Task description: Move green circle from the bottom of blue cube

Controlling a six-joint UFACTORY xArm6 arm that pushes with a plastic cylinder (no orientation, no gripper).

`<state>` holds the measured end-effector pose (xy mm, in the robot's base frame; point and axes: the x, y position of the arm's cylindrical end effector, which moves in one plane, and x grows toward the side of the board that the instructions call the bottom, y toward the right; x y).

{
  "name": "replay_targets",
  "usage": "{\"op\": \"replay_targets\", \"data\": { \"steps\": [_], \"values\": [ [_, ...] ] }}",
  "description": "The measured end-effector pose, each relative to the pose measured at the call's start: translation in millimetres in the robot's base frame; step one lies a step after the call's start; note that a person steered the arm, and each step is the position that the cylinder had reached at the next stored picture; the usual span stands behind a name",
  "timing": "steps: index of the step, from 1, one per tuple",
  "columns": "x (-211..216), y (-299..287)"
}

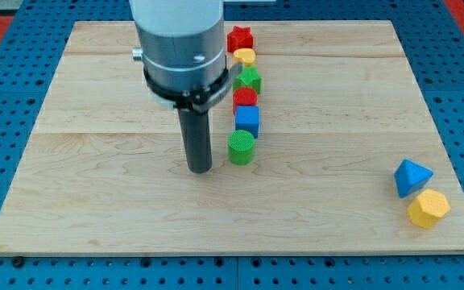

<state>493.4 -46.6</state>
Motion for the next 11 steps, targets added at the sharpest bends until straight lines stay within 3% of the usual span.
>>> {"op": "replay_targets", "data": {
  "steps": [1,3,6,8,11],
  "values": [
    [-23,3],
    [-23,61],
    [27,97],
    [-15,113],
    [-32,157]
  ]
}}
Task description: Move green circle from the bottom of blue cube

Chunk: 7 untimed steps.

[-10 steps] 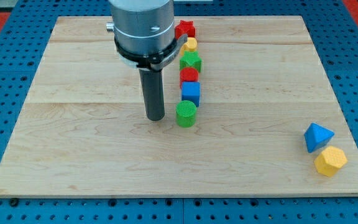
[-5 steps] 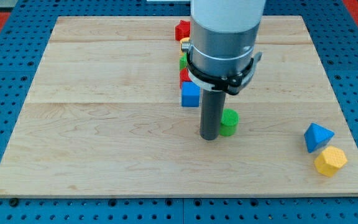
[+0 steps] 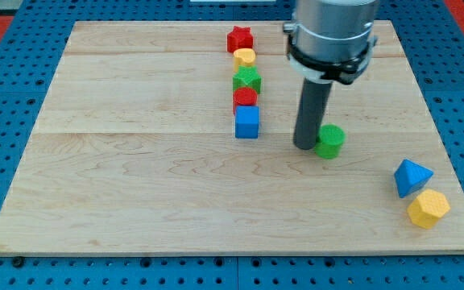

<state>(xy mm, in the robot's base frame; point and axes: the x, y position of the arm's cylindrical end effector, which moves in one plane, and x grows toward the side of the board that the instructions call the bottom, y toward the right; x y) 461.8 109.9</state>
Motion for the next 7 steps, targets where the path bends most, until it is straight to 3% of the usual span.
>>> {"op": "replay_targets", "data": {
  "steps": [1,7],
  "values": [
    [-7,32],
    [-12,80]
  ]
}}
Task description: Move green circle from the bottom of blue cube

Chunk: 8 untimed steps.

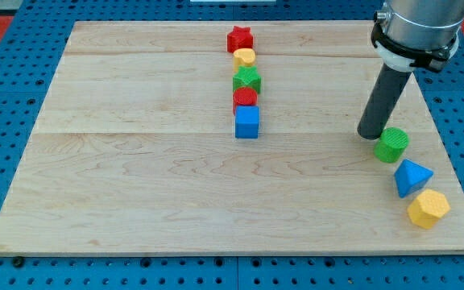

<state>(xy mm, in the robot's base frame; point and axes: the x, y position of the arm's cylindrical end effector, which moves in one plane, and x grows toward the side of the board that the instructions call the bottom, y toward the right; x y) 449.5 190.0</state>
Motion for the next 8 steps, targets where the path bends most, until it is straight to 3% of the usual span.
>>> {"op": "replay_targets", "data": {
  "steps": [3,8],
  "values": [
    [-28,15],
    [-15,40]
  ]
}}
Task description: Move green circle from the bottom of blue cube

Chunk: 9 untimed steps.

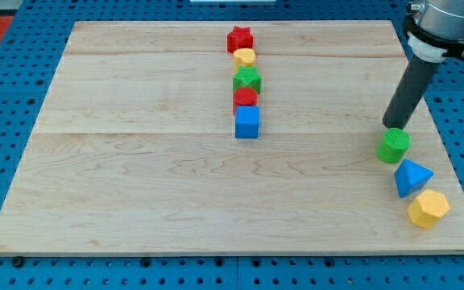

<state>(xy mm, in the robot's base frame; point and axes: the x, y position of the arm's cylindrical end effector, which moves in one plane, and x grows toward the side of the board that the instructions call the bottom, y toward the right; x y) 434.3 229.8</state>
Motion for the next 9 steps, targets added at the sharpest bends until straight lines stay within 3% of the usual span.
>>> {"op": "replay_targets", "data": {
  "steps": [9],
  "values": [
    [13,-6]
  ]
}}
